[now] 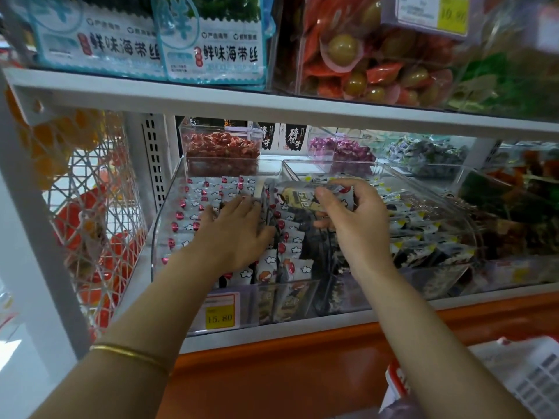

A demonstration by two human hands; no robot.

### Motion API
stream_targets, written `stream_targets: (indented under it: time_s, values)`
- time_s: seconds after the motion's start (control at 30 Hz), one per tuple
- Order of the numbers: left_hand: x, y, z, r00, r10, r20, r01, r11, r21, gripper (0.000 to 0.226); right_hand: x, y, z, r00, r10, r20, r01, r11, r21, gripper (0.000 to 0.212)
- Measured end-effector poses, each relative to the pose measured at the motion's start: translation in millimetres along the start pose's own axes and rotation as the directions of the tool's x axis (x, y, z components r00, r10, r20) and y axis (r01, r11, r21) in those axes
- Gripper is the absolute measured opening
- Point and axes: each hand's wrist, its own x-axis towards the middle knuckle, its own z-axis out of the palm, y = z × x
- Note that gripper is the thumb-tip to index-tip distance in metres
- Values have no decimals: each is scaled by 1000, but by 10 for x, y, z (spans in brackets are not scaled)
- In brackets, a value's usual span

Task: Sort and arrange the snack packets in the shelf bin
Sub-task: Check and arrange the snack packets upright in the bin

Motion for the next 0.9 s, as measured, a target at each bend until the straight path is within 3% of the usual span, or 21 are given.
stream_targets:
  time_s: [0.27, 0.4, 0.53, 0.9]
  values:
    - [-120, 53, -54, 999, 27, 25, -27, 999, 29, 62, 97, -52, 103, 989, -134, 63, 143, 976, -167, 15]
    - [-237, 18, -100, 998, 43, 39, -44, 999, 30, 62, 300, -42, 307, 951, -186, 247, 266, 898, -350, 28]
    - [-286, 9, -104, 998, 65, 19, -65, 998, 17, 60, 477, 1, 557, 894, -119, 432, 356, 773, -526, 32]
    - [-335, -78, -115, 995, 93, 24, -92, 996, -19, 61, 656, -7, 737, 799, -80, 596, 498, 642, -583, 21]
